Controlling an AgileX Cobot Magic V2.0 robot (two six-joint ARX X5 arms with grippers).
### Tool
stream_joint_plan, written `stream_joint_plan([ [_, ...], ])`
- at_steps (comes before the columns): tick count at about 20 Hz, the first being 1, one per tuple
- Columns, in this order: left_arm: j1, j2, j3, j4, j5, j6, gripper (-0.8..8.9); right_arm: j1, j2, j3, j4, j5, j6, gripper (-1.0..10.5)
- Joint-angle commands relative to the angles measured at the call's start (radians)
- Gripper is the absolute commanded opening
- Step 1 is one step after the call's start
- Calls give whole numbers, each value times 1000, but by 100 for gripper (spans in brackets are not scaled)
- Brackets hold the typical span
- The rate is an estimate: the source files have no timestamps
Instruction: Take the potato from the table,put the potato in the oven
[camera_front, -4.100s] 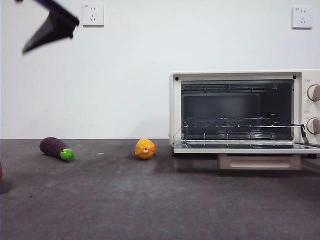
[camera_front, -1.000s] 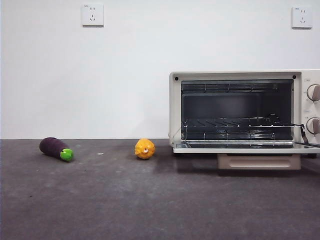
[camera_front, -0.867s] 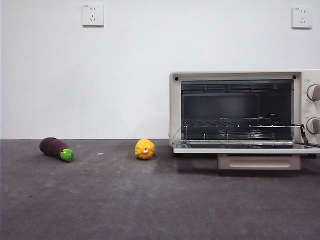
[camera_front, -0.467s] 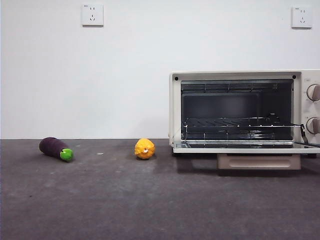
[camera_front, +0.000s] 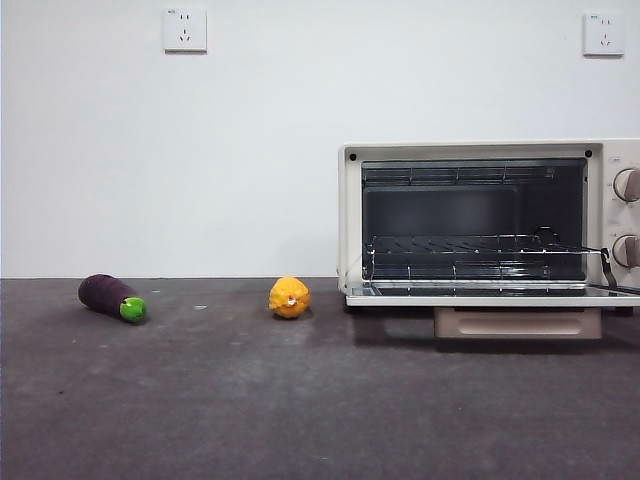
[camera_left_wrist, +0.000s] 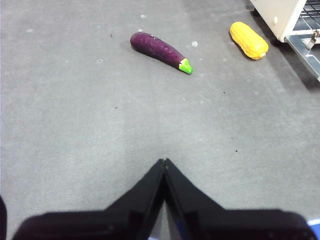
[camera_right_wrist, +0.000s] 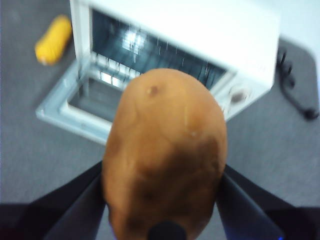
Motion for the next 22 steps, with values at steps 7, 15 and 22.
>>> stream_joint_plan([
  [7,-2,164,3,11,102,-11,-4,-234,-48,-539,589,-271,-24,1],
  [15,-2,364,9,88,103,-11,-5,-414,192,-606,886,-458,-11,1],
  [22,-2,422,9,154,102,-5,-6,-442,365,-606,1105,-479,-18,0],
])
